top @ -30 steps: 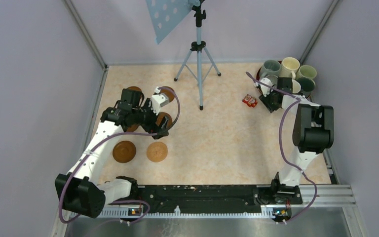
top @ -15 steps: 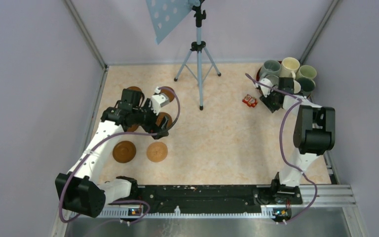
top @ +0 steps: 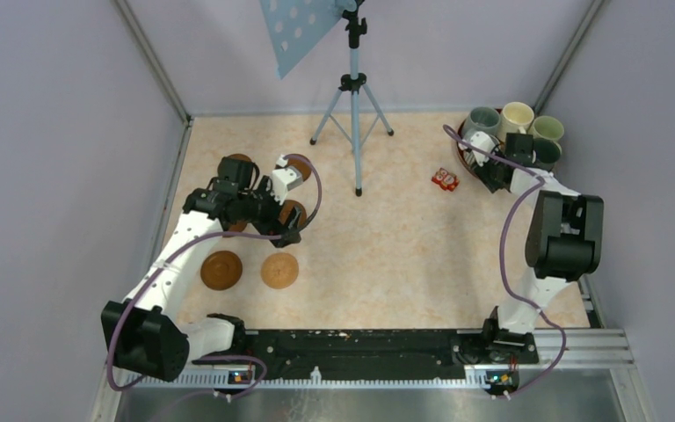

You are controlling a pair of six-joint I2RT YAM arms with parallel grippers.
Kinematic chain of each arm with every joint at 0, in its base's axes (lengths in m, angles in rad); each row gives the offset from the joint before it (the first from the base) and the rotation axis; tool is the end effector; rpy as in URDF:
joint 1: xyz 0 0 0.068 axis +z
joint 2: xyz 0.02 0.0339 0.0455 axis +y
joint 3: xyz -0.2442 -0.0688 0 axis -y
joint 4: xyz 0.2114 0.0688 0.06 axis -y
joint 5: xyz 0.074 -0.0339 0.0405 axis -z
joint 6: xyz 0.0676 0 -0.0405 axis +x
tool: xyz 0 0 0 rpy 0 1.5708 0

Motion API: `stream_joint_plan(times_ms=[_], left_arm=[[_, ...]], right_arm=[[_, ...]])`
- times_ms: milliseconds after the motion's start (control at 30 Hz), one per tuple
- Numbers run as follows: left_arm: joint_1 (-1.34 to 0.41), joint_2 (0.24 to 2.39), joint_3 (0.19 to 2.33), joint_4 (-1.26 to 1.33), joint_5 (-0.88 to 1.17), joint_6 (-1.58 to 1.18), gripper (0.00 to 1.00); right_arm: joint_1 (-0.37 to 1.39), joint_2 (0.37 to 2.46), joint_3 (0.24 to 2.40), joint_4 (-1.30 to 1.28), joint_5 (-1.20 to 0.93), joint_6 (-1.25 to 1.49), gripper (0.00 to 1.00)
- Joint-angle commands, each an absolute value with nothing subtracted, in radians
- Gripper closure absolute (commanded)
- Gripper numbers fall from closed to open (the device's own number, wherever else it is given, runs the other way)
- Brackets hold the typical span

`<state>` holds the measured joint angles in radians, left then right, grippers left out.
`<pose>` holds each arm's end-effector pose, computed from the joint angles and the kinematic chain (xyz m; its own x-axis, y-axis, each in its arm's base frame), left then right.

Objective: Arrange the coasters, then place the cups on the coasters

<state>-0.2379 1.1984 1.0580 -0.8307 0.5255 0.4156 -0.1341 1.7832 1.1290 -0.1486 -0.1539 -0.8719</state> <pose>0.2093 -0.0857 0.2614 -0.5406 0.4905 -0.6835 0.7621 0.6296 -0.1510 0.3716 -0.0397 0.1699 -0.4790 -0.6987 -0.5314 -0.5286 0.7128 -0.4609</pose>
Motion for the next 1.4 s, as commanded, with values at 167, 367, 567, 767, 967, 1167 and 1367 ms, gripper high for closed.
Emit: stream_joint_plan(times_ms=[167,367,567,767,967,1167,1367], left_arm=[[-0.235,1.203,1.056,-0.804,0.513,0.404,0.01],[-0.235,1.205,1.067,-0.805,0.511,0.403,0.01],[-0.235,1.207,1.068,-0.808,0.509,0.403,0.01],[-0.235,1.195,1.068,-0.810,0.508,0.402,0.01],[-0.235,1.181,1.070,-0.813,0.487,0.397,0.01],[-0.235,1.172,1.069,-0.816,0.472,0.393,0.01],[-0.235,1.161,1.072,-0.809,0.462,0.367,0.01]], right_arm=[[-0.143,1.889,1.193,-0.132,-0.195,-0.900,0.57],[-0.143,1.918,1.183,-0.150,-0.230,-0.906,0.63],[-0.130,1.901,1.143,-0.198,-0.275,-0.930,0.74],[-0.097,1.861,1.091,-0.236,-0.279,-0.942,0.88],[-0.062,1.806,1.006,-0.252,-0.271,-0.947,0.95],[-0.027,1.755,0.923,-0.281,-0.264,-0.955,0.98],[-0.005,1.652,0.829,-0.353,-0.276,-0.961,0.99]])
